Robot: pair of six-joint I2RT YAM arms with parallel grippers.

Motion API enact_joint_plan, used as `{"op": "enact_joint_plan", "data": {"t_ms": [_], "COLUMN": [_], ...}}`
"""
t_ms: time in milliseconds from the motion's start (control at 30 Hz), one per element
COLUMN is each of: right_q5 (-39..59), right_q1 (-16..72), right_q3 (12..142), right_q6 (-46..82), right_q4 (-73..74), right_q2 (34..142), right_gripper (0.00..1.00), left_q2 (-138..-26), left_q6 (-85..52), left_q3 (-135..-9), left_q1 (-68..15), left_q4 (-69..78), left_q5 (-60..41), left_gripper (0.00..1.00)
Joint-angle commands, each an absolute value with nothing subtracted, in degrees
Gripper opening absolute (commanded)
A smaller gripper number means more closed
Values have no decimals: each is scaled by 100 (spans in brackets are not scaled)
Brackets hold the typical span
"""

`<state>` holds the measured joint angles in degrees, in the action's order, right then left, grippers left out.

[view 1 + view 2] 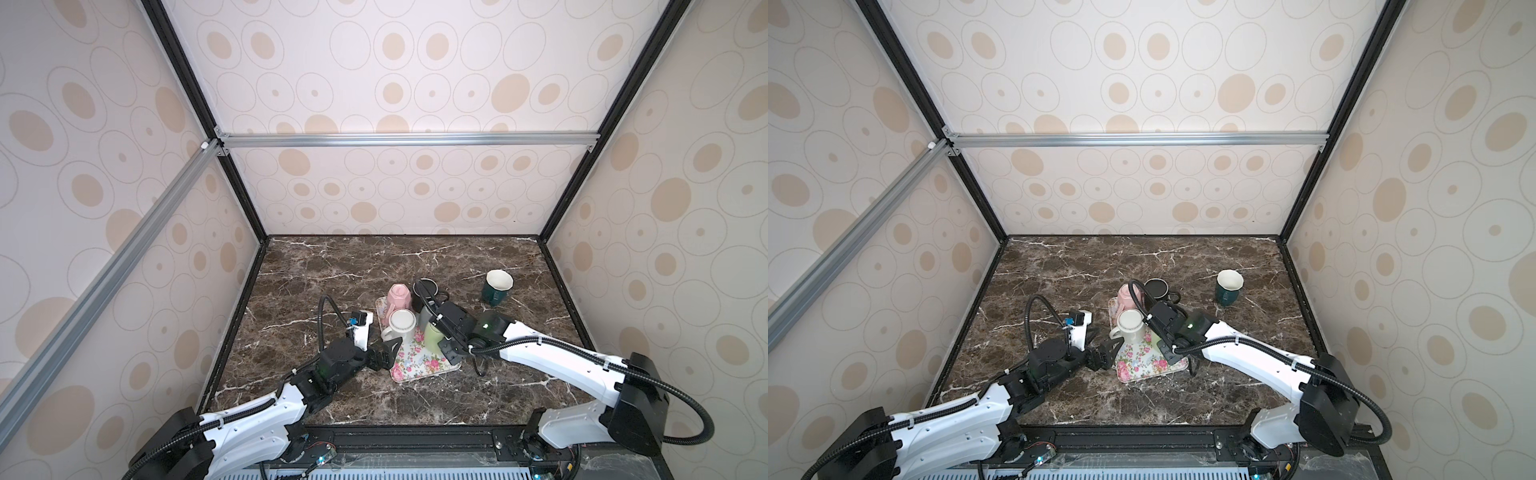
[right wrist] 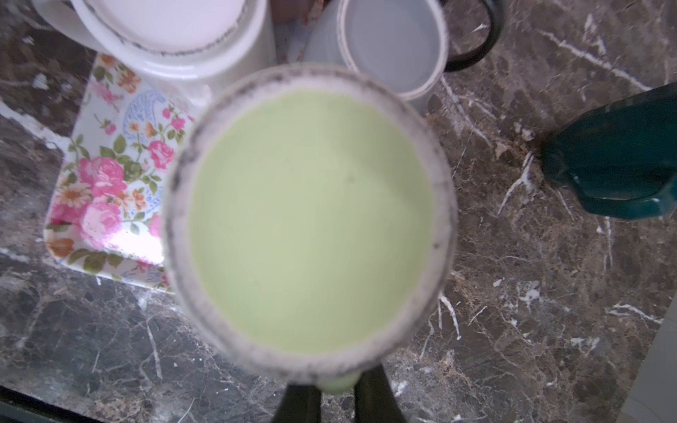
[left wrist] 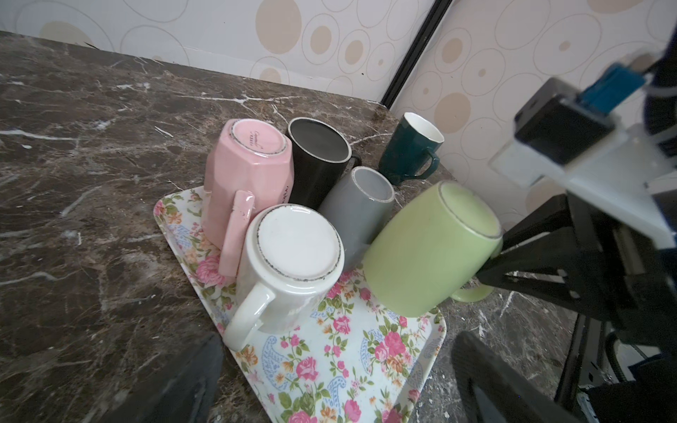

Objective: Turn the mug right side up

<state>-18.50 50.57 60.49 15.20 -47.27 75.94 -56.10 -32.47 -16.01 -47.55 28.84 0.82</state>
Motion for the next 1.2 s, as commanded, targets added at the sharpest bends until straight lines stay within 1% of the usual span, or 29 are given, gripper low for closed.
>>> {"op": "enact_joint_plan", "data": {"t_ms": [0, 233, 400, 700, 1000, 1167], "right_q5": [-2280, -1901, -1551, -1002, -756, -541], "right_q1": [4988, 4750, 4542, 4409, 4308, 4247], "right_q3": [6432, 6409, 6545, 6837, 6735, 6616], "right_q6": [1530, 1662, 1749, 1799, 2005, 2125], "right_q4": [-4118, -3390, -3009, -2818, -2630, -2506], "right_q2": [7116, 6671, 6560, 6592, 6298, 6058], "right_gripper": [0, 0, 0, 0, 0, 0], "left_q2": [-5707, -5895, -6173, -7016, -7594, -7838], "left_q6": [-3469, -3607, -3628, -3663, -3685, -3895], "left_q3": [-1836, -1842, -1945, -2434, -2918, -3091], "left_q1": [-4710, -4702, -4709, -4708, -4710, -4708], "left_q4": [3338, 4025, 4480, 5343, 5964, 6217], "left_q5": [-189, -540, -657, -929, -1156, -1478], "left_gripper": [99, 98, 98, 98, 98, 98]}}
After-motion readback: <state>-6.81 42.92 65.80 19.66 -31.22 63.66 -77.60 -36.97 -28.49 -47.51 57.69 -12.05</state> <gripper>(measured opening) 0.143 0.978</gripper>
